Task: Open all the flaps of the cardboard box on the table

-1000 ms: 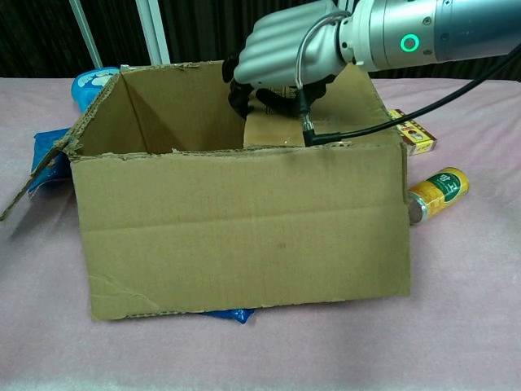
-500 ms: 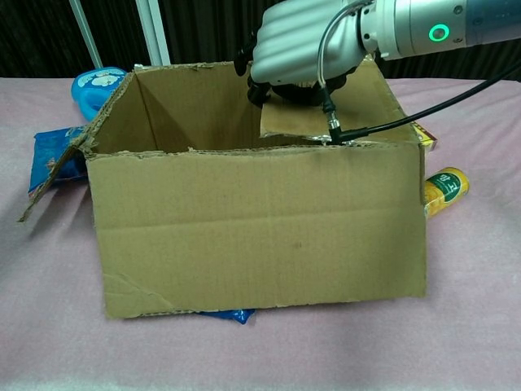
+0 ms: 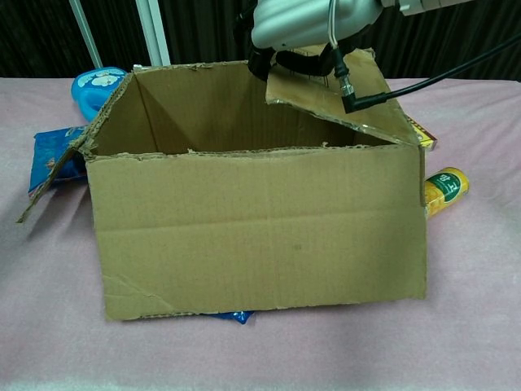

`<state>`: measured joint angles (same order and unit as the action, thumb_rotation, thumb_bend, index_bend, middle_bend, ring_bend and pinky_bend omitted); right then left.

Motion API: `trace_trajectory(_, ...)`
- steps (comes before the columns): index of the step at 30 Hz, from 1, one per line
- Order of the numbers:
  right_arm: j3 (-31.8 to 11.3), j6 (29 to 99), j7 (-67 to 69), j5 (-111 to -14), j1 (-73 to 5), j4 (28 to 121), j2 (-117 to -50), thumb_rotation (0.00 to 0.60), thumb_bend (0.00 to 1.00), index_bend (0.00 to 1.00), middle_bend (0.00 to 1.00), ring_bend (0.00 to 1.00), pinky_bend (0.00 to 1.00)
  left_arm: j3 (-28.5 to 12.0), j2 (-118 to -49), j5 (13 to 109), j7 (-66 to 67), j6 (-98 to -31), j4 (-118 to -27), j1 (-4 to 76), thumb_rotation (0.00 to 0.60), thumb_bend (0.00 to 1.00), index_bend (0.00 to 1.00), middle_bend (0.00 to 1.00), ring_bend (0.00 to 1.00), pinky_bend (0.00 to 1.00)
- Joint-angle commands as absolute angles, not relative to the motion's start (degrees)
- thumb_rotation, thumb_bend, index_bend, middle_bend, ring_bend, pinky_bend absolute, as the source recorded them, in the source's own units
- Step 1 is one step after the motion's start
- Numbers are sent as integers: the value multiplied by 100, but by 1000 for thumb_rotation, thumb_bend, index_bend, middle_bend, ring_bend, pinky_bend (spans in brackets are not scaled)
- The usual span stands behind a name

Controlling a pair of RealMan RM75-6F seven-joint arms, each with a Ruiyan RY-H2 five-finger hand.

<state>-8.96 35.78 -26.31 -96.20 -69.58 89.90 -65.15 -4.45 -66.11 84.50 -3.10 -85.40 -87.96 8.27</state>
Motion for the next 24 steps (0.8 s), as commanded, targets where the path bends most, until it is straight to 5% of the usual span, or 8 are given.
trace_trajectory(1, -938, 3598, -2754, -9567, -6946, 9082, -6409, 600, 563, 513, 431, 177, 231, -446, -6610, 8455, -301, -8542, -8798, 825, 600, 195, 0, 2, 0, 0)
trace_trajectory(5, -953, 3595, -2927, -9512, -6924, 9134, -6317, 600, 403, 505, 418, 177, 231, -448, -6611, 8455, -295, -8545, -8803, 818, 600, 194, 0, 2, 0, 0)
trace_trajectory(24, -1024, 3459, -3360, -9446, -6948, 9437, -5709, 600, 397, 501, 418, 176, 231, -455, -6598, 8456, -279, -8520, -8839, 810, 600, 194, 0, 2, 0, 0)
